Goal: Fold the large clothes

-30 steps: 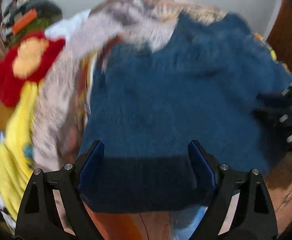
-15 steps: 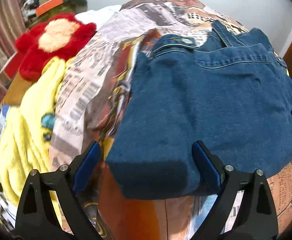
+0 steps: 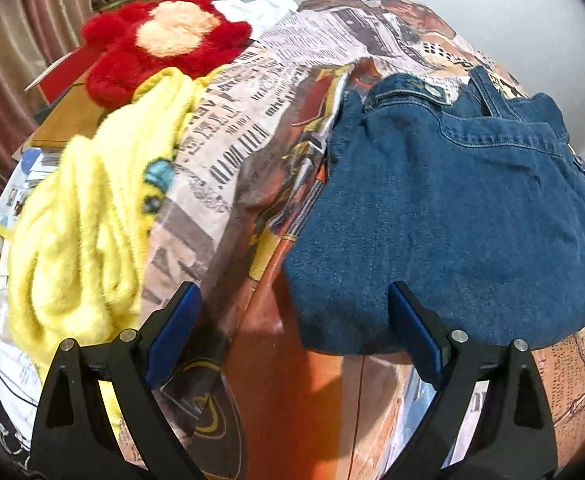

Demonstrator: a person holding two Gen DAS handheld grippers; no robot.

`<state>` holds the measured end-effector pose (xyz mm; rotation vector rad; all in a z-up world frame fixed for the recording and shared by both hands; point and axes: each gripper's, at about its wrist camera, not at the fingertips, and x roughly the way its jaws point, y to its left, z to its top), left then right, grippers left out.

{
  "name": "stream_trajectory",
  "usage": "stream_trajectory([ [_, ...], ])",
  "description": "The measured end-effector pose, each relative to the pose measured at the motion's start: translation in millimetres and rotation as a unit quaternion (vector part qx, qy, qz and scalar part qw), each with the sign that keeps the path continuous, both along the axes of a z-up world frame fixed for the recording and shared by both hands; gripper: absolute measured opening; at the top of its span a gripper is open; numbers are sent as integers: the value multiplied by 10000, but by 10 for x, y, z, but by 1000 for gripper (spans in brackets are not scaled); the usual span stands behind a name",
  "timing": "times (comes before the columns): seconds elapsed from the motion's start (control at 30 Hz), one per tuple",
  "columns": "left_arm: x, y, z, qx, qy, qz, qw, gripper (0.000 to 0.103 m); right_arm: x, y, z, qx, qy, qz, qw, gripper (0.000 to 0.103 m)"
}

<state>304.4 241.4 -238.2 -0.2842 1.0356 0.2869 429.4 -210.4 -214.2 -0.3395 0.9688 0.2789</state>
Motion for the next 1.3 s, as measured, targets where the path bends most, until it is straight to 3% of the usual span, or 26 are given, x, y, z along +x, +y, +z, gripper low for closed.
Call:
stream_trajectory([
  [0.1,-92,21,65,29,-64,17,10000,94,-62,-25,-5,-54,-19,-19,10000,17],
  [0.23,-256,112,152,-67,-95,199,9997,94,-141,-23,-42,-838,-412,-201,9954,18],
  [0.4,-460,148,245,-275,-215,408,9986,94,-174,-260,120,-267,-137,-476,9984,19],
  [0.5,-500,76,232,-786,-314,386,9957,94,-197,-286,286,40,-81,-507,9987,19],
  [0.63,-440,-94,124,-1782,-469,246,9826,94,-217,-183,506,754,56,-296,9967,19],
  [0.77,-266,-281,-53,-2408,-425,139,9695,94,-199,67,564,1270,239,-54,9916,19],
  [0.9,-99,-374,-243,-2868,-320,119,9574,94,-125,361,322,1336,711,104,9884,19],
  [1.0,35,-358,-374,-3298,-373,253,9430,94,-75,515,61,1195,1008,181,9875,19],
  [1.07,110,-334,-382,-3289,-470,270,9428,90,-99,565,22,1104,693,288,9911,19],
  [1.13,202,-335,-352,-3109,-515,231,9488,88,-107,615,2,965,638,374,9926,19],
  [1.3,448,-328,-386,-2985,-754,348,9508,85,-73,646,-39,999,644,406,9921,19],
])
